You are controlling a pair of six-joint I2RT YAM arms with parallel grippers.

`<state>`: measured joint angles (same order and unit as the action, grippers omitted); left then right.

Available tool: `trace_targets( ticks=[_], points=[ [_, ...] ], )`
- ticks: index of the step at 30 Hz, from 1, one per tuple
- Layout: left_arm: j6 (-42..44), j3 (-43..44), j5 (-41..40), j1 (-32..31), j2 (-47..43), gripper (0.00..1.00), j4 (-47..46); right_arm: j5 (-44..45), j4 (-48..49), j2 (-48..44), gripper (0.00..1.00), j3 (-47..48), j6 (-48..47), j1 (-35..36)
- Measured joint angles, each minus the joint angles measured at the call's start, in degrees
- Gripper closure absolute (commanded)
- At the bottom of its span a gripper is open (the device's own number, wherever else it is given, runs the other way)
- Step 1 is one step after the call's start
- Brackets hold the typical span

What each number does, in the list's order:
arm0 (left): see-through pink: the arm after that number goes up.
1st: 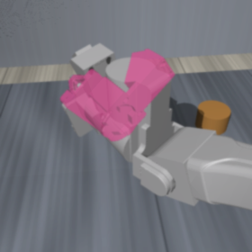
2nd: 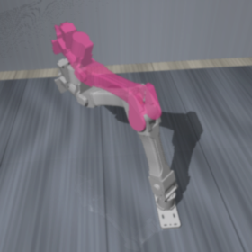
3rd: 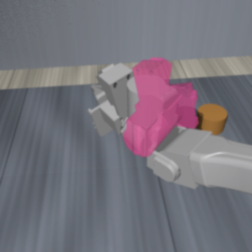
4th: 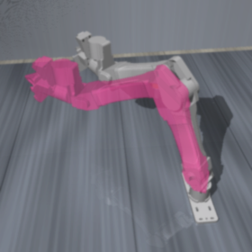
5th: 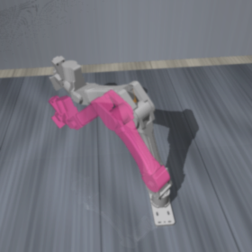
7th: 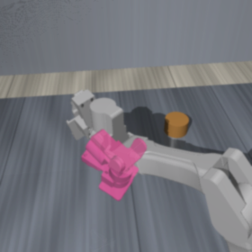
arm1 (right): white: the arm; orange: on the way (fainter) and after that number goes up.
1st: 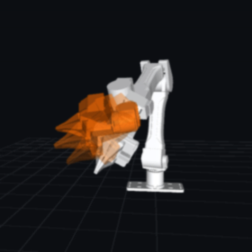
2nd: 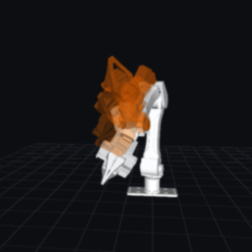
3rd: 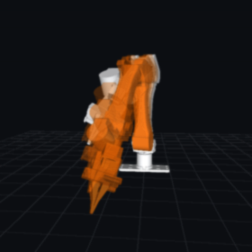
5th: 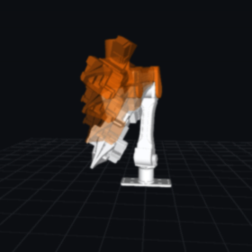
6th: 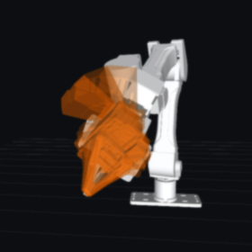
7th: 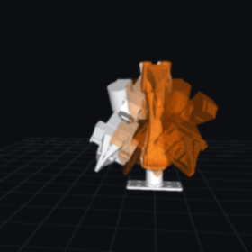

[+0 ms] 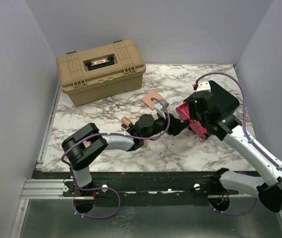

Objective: Organize the makeup
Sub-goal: Pick up the makeup tool from the center of the board.

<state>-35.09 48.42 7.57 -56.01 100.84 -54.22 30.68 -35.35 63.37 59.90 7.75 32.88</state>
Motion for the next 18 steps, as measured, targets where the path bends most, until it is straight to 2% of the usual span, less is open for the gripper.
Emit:
trace_targets(
  ticks=[10, 18],
  points=[
    [0.6, -0.7, -1.1, 0.0, -1.0, 0.41, 0.2, -3.6, 1.1, -1.2, 0.41, 0.4, 3.2, 0.0],
    [2.3, -4.8, -7.8, -0.1, -7.0, 0.41, 0.5, -10.2, 2.5, -1.2, 0.40, 3.4, 5.6, 0.0]
  ],
)
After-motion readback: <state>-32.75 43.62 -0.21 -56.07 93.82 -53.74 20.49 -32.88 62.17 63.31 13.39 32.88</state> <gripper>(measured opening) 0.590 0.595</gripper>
